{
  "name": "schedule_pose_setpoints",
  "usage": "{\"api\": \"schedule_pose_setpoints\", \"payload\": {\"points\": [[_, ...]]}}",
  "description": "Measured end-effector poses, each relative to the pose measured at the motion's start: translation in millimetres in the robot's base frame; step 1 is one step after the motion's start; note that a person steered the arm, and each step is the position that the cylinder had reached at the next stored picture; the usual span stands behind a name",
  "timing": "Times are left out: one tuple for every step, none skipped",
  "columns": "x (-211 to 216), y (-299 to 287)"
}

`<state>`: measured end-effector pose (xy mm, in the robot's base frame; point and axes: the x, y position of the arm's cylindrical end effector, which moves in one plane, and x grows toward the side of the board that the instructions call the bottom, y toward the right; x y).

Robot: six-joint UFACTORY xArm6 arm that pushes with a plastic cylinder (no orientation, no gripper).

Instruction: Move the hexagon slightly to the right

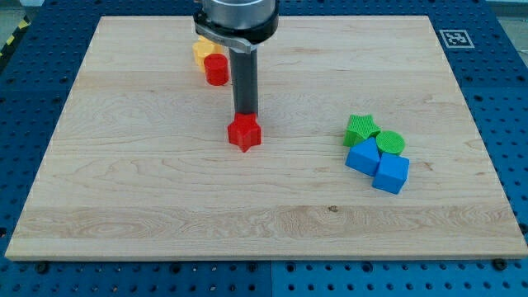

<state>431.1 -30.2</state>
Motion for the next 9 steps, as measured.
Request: {"api": "schedule_pose_setpoints", "payload": {"points": [[-6,0],[-33,0],[-50,9],[-47,-32],[-43,-88],[-69,-97],[-102,-97],[-127,-95],[-150,-88]]}}
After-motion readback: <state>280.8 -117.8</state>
